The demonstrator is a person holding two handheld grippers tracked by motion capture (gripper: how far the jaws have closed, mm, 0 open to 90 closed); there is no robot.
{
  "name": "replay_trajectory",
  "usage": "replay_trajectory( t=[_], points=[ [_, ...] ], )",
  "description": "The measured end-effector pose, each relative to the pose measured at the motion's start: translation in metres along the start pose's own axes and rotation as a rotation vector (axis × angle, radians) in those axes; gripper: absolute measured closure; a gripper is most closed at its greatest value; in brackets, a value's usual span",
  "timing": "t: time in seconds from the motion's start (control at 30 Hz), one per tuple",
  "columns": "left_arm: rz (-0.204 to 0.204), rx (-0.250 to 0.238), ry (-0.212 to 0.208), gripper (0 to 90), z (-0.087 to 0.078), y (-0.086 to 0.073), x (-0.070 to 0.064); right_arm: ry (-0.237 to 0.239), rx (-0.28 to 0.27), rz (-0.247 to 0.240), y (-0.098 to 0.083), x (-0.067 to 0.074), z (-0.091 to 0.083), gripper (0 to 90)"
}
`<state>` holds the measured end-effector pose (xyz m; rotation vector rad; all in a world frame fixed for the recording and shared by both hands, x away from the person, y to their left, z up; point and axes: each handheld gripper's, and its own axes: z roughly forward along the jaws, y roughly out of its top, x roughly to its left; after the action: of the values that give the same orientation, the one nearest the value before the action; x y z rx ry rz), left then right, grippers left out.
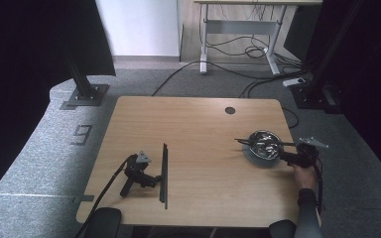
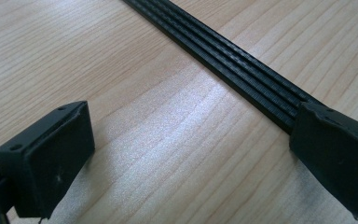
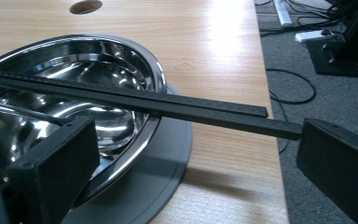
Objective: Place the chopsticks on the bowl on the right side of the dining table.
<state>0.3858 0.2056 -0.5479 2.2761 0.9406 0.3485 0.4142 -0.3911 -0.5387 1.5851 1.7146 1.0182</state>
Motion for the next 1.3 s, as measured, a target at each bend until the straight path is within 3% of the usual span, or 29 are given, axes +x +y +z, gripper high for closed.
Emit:
replay_trajectory(
  t=[0.5, 1.3],
  points=[
    [0.000, 0.000, 0.000, 0.0, 0.0000, 0.0000, 0.0000, 0.029, 0.016, -0.034, 0.0007, 0.0084, 0.0040, 0.0],
    [0.000, 0.000, 0.000, 0.0, 0.0000, 0.0000, 0.0000, 0.031, 0.021, -0.034, 0.0001, 0.0100, 0.0012, 0.0]
  ],
)
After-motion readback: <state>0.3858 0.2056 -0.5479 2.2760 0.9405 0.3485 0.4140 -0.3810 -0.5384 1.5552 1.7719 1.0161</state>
